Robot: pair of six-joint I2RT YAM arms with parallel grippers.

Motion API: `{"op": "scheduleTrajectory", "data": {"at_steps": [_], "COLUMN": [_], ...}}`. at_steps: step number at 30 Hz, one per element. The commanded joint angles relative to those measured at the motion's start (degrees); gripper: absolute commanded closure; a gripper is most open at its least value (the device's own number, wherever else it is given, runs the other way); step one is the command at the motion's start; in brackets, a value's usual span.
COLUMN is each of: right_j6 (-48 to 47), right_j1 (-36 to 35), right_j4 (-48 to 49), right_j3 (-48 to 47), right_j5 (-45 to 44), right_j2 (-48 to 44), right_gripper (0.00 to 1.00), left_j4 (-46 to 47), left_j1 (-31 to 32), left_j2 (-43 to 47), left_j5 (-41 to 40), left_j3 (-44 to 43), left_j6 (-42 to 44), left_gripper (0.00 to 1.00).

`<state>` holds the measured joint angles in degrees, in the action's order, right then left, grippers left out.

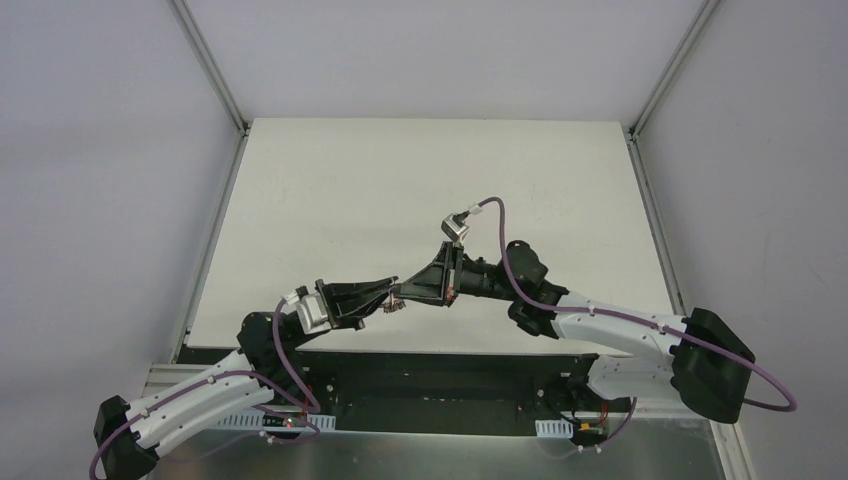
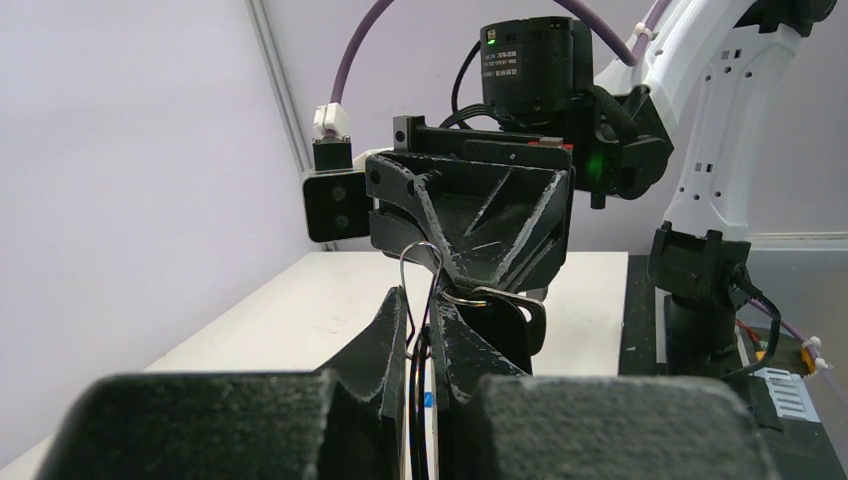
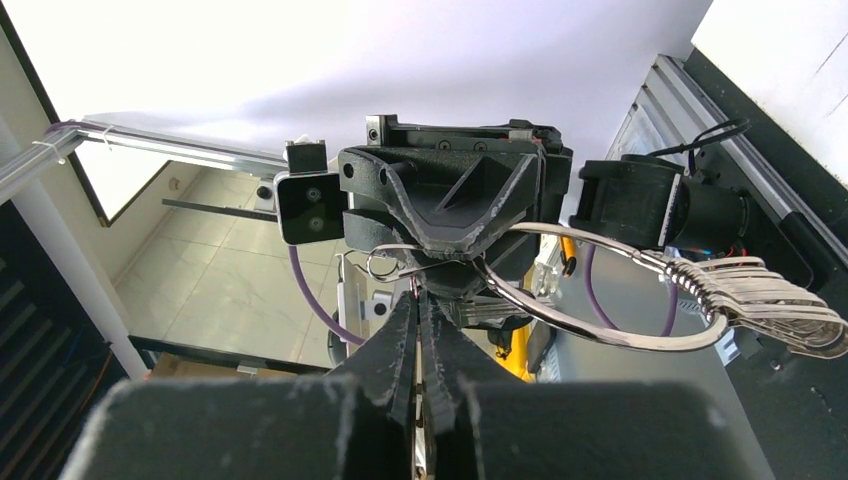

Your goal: Put the keys on the keyring

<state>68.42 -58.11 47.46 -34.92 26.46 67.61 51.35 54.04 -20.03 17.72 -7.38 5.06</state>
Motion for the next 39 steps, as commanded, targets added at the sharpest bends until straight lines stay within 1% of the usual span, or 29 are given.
{"op": "scheduleTrajectory", "data": {"at_steps": [1,12,18,26,33,39], "right_j6": [2.56,7.56,8.33,8.28,9.5,9.24], "right_j1": [1.97,4.21,4.74,4.84,4.76,4.78], "right_j4": [1.27,7.73,10.35,10.45,11.9,9.76], "right_j3": [1.38,3.27,2.67,-0.14,-2.13,-3.4], "right_j5": [-4.31,-3.36,-2.43,-1.29,-1.1,-2.13], "right_j2": [2.22,3.49,4.31,4.83,7.08,7.05], "right_gripper": [1.0,1.0,1.0,1.0,1.0,1.0], "left_j4": [6.97,5.62,4.81,3.61,3.15,1.86], "left_j1": [1.86,2.46,2.95,3.36,3.66,3.75], "left_j2": [1.26,1.83,1.5,0.35,-0.74,-1.15], "left_j5": [8.35,12.34,15.35,16.78,17.26,16.81], "left_j3": [-0.57,-1.45,-2.1,-2.74,-3.23,-3.39], "left_j6": [-0.27,-0.21,-0.8,-0.47,-0.49,0.52], "left_gripper": [1.0,1.0,1.0,1.0,1.0,1.0]}}
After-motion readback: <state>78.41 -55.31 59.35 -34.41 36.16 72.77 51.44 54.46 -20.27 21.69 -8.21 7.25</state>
